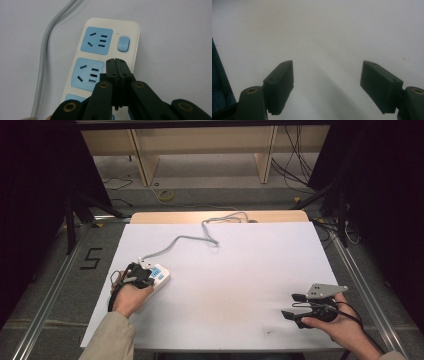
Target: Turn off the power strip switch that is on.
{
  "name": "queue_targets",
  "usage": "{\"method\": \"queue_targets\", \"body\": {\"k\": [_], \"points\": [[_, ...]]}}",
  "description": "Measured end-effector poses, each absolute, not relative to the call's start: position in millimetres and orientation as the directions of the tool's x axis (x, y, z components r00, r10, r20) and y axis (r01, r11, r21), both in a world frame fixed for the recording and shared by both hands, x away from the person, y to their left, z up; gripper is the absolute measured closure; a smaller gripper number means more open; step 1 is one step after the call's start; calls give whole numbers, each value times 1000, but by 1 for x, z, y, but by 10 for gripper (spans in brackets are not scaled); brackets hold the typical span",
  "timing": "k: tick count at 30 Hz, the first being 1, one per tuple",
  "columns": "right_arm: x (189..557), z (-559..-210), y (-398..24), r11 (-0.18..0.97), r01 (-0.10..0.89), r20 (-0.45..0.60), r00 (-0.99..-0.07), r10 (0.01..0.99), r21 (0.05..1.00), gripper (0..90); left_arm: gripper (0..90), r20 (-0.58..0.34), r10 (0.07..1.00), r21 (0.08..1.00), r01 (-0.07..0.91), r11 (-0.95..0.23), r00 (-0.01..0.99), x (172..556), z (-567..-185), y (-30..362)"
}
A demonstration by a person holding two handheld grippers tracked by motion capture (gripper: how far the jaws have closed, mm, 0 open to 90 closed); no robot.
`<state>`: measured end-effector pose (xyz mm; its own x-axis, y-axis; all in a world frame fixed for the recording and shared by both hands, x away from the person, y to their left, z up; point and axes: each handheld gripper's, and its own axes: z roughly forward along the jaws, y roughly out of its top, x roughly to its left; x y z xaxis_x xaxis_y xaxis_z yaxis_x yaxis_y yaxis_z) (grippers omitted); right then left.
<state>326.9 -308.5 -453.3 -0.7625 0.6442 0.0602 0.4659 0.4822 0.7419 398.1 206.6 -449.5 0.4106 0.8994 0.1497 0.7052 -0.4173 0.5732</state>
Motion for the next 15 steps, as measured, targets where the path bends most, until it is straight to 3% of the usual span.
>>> {"method": "queue_targets", "body": {"k": [15], "points": [[327, -453, -309, 485, 466, 58, -763, 644, 740, 271, 898, 136, 901, 567, 714, -412, 412, 400, -451, 208]]}}
